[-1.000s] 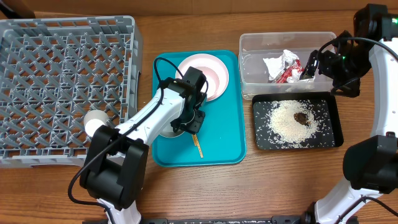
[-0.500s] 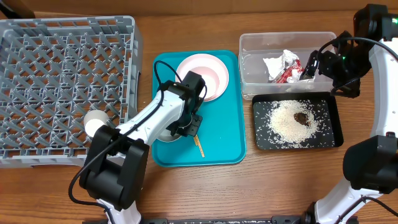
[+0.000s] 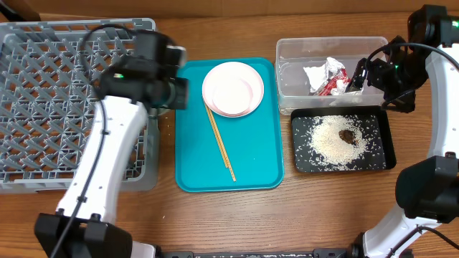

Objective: Sort waste into correct bins and load items into the dishwasher
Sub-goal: 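Carry the white bowl into the dish rack and lower it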

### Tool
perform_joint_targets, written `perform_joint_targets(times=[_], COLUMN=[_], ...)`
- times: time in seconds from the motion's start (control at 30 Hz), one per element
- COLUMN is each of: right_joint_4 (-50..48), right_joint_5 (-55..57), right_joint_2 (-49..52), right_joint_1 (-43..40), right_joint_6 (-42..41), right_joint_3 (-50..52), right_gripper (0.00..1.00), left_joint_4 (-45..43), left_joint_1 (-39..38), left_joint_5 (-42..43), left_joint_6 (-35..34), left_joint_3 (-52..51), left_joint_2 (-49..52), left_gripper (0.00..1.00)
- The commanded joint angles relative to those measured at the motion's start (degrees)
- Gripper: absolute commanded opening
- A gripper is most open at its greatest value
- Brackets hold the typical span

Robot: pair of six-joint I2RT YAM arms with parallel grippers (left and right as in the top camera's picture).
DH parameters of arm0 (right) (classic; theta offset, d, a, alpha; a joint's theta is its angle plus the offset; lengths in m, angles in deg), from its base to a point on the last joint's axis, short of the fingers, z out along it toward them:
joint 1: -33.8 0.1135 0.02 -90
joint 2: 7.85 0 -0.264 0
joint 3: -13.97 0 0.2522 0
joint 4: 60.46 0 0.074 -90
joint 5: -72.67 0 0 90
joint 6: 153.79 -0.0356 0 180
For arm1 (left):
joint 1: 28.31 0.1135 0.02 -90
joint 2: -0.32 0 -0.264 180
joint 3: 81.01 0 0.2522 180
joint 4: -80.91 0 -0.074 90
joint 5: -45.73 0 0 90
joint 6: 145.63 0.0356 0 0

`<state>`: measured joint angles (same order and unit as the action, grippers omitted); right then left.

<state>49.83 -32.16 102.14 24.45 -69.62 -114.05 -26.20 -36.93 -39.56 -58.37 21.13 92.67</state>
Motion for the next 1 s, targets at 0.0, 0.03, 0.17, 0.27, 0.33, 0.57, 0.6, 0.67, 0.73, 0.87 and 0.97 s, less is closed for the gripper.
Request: perform_joint_targets(times=[0.0,0.03,0.17,0.27,0.33,0.57,0.6,0.67,0.73,0.87,0.97], right_joint_4=[-0.2,-0.2,-0.2,-0.2,-0.2,-0.2,-0.2,0.0,0.1,0.1,0.1], right_joint_5=[-0.5,-0.5,-0.5,-0.5,-0.5,-0.5,-0.5,-0.5,-0.5,-0.5,-0.5], right_joint_2=[-2.2,-2.2,-2.2,-2.2,-2.2,-2.2,-2.2,-2.2,-2.2,-2.2,-2.2], right_joint_1=[0.1,0.1,0.1,0.1,0.1,0.1,0.1,0.1,0.1,0.1,0.1], right_joint_6=[-0.2,-0.2,-0.2,-0.2,-0.2,-0.2,-0.2,-0.2,-0.2,-0.2,-0.2], right_joint_3=[-0.6,-0.6,-0.6,-0.6,-0.6,-0.6,-0.6,-0.6,-0.6,-0.6,-0.6], right_gripper=[1.00,1.00,1.00,1.00,1.00,1.00,1.00,1.00,1.00,1.00,1.00], left_joint_4=[-1.4,-1.7,-2.8,-2.8,-2.8,-4.2,-4.5,-5.8,-7.3,-11.4,-13.5], left_joint_1=[9.7,12.2,21.4,25.5,27.2,31.5,31.9,32.9,33.8,34.5,34.6], left_joint_5=[17.4,20.8,33.8,41.7,45.3,58.4,59.0,61.0,63.2,65.9,65.9], left_joint_6=[6.8,7.5,9.8,11.7,12.7,17.0,17.1,17.1,17.1,16.9,16.9], left_joint_3=[1.0,1.0,1.0,1.0,1.0,1.0,1.0,1.0,1.0,1.0,1.0], left_joint_2=[0.0,0.2,1.9,5.4,7.7,15.1,15.6,16.3,16.5,17.0,17.1], left_gripper=[0.04,0.04,0.04,0.04,0.04,0.04,0.04,0.04,0.04,0.04,0.04])
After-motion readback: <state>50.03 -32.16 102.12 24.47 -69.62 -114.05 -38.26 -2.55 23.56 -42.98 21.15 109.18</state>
